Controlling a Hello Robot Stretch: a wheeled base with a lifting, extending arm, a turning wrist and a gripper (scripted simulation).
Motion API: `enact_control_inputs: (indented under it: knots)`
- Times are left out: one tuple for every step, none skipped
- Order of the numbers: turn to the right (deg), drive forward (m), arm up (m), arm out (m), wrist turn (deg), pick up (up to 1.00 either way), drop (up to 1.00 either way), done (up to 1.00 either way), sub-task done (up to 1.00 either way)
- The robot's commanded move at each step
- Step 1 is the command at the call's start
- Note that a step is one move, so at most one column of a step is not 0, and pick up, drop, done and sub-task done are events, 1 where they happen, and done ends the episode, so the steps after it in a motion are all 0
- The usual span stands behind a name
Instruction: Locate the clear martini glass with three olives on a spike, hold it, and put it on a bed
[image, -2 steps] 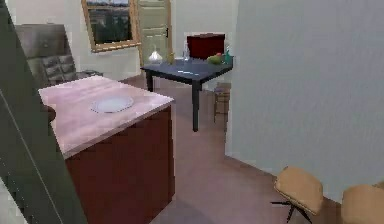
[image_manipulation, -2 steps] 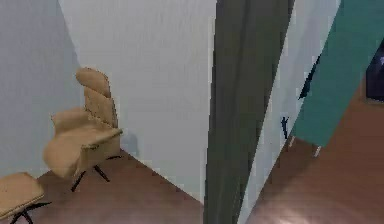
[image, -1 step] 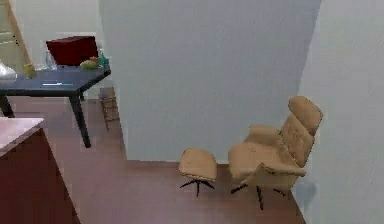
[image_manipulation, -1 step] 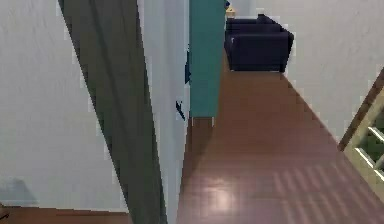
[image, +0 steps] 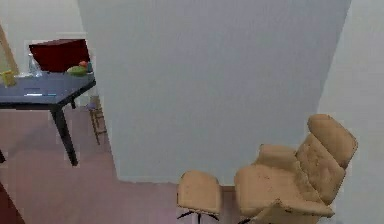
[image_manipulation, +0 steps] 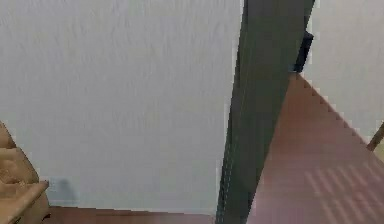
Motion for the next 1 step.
enact_control_inputs:
  knots:
    - [-15.0, 0.00, 0.00, 0.00, 0.0, 0.00, 0.00, 0.00, 0.00]
